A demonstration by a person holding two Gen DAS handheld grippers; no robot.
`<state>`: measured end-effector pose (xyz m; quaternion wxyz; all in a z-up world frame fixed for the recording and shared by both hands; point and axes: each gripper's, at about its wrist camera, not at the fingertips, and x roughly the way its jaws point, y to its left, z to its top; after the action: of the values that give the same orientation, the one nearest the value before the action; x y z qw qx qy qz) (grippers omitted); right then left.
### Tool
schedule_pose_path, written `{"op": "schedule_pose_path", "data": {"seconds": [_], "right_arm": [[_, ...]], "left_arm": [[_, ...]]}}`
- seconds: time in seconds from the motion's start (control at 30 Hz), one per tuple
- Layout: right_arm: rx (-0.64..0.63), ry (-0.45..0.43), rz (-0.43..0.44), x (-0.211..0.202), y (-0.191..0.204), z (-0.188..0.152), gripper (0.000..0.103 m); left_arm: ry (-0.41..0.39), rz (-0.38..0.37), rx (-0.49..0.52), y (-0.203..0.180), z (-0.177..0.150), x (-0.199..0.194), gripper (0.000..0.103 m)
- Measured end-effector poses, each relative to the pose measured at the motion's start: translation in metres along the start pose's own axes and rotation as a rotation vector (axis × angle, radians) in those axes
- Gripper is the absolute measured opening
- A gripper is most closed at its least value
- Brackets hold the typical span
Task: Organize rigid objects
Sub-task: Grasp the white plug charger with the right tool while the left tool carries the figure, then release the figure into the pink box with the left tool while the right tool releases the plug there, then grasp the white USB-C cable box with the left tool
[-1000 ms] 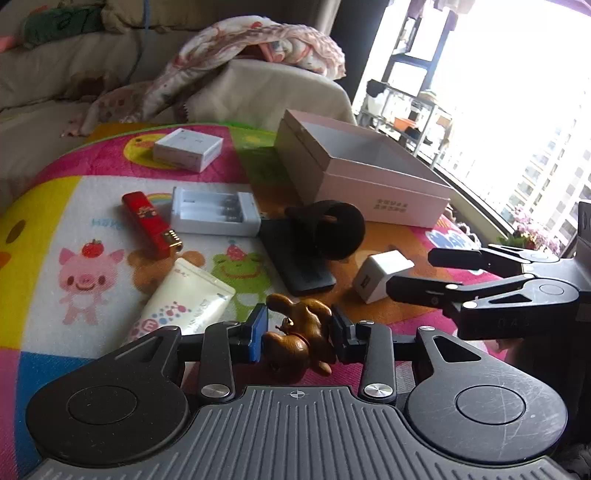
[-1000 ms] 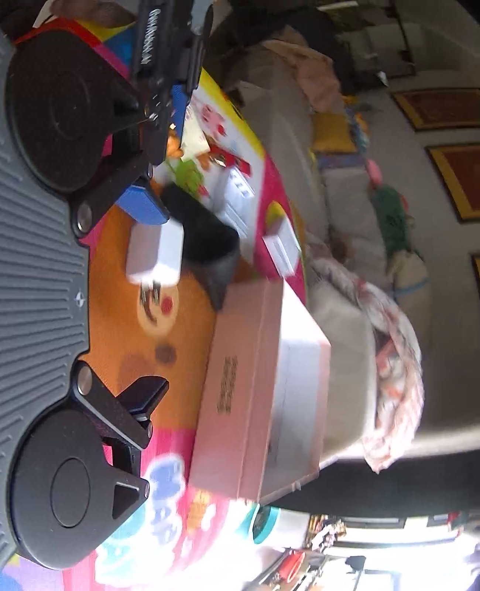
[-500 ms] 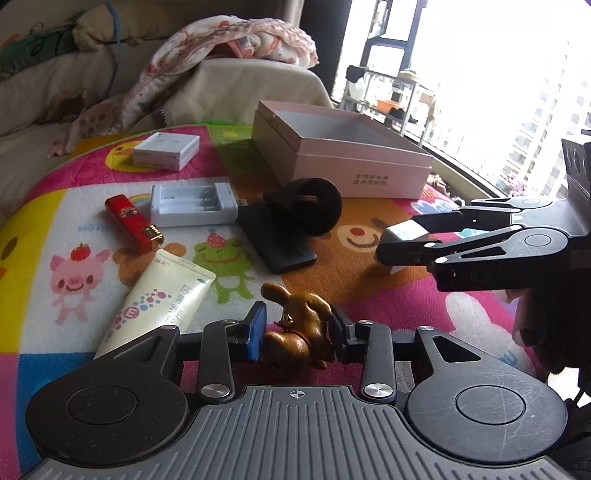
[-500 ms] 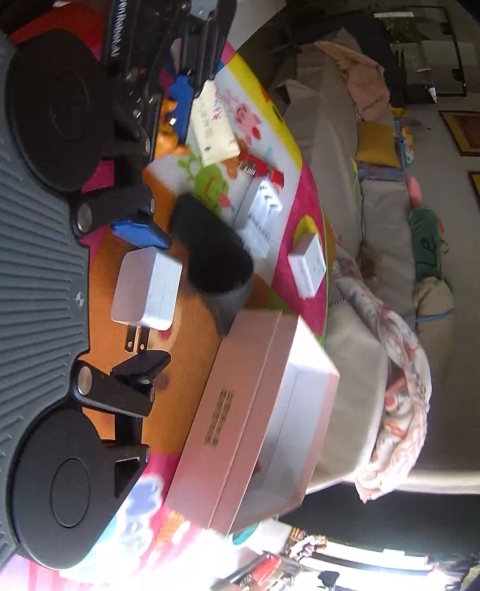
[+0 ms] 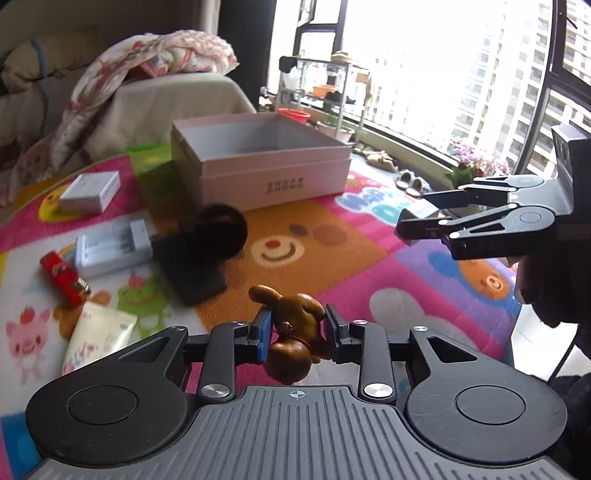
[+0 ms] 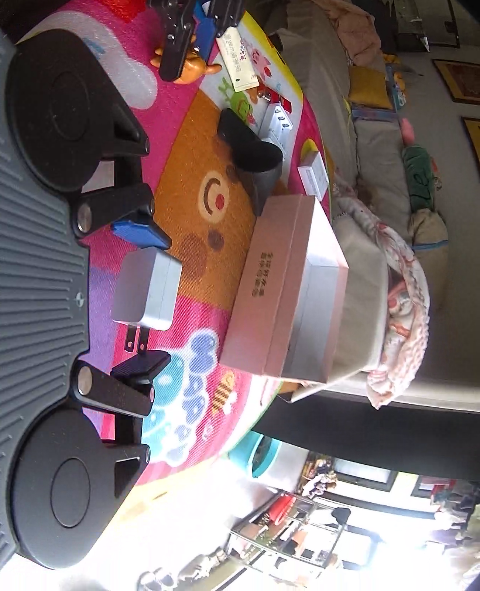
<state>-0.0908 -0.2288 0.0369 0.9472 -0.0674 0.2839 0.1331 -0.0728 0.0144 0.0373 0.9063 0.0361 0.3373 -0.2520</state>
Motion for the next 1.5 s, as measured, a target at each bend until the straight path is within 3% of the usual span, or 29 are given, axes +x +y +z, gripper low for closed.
{"op": "schedule_pose_path", "data": {"seconds": [0.2, 0.4, 0.53, 0.63, 0.7, 0.77, 0.87, 1.0, 1.1, 1.2, 1.33, 1.5], "right_arm": [[0.005, -0.122, -0.031, -0.014, -0.014, 0.033, 0.06], [-0.021, -0.235, -0.06, 0.014, -0.024, 0.107, 0.06], [-0.034, -0.271, -0.073, 0.046, -0.032, 0.161, 0.06], [-0.058, -0.23, -0.042, 0.078, -0.039, 0.201, 0.06], [-0.059, -0.206, -0.038, 0.091, -0.045, 0.219, 0.065], [-0.015, -0.189, -0.057, 0.093, -0.053, 0.228, 0.078], [0.044, -0.188, -0.034, 0.077, -0.062, 0.206, 0.083], [0.053, -0.16, -0.047, 0.06, -0.055, 0.141, 0.087], [0.057, -0.121, -0.042, 0.056, -0.041, 0.094, 0.087], [0.049, -0.085, -0.015, 0.054, -0.021, 0.058, 0.087], [0.069, -0.053, 0.073, 0.053, 0.006, 0.032, 0.086], [0.081, -0.044, 0.135, 0.057, 0.029, 0.018, 0.086]], "left_arm": [[-0.137, -0.04, 0.049, 0.006, 0.074, 0.006, 0.033], [-0.249, -0.036, -0.082, 0.053, 0.156, 0.038, 0.033], [-0.271, -0.023, -0.144, 0.076, 0.175, 0.066, 0.033], [-0.257, -0.053, -0.225, 0.09, 0.182, 0.094, 0.034], [-0.221, -0.009, -0.231, 0.096, 0.182, 0.115, 0.034], [-0.2, 0.001, -0.253, 0.107, 0.176, 0.126, 0.034], [-0.226, -0.023, -0.292, 0.118, 0.156, 0.114, 0.034], [-0.252, 0.013, -0.301, 0.124, 0.124, 0.075, 0.034], [-0.272, 0.076, -0.34, 0.131, 0.094, 0.039, 0.034], [-0.286, 0.189, -0.412, 0.142, 0.064, 0.006, 0.034], [-0.274, 0.301, -0.548, 0.16, 0.028, -0.021, 0.034], [-0.199, 0.317, -0.531, 0.158, 0.015, -0.021, 0.034]]}}
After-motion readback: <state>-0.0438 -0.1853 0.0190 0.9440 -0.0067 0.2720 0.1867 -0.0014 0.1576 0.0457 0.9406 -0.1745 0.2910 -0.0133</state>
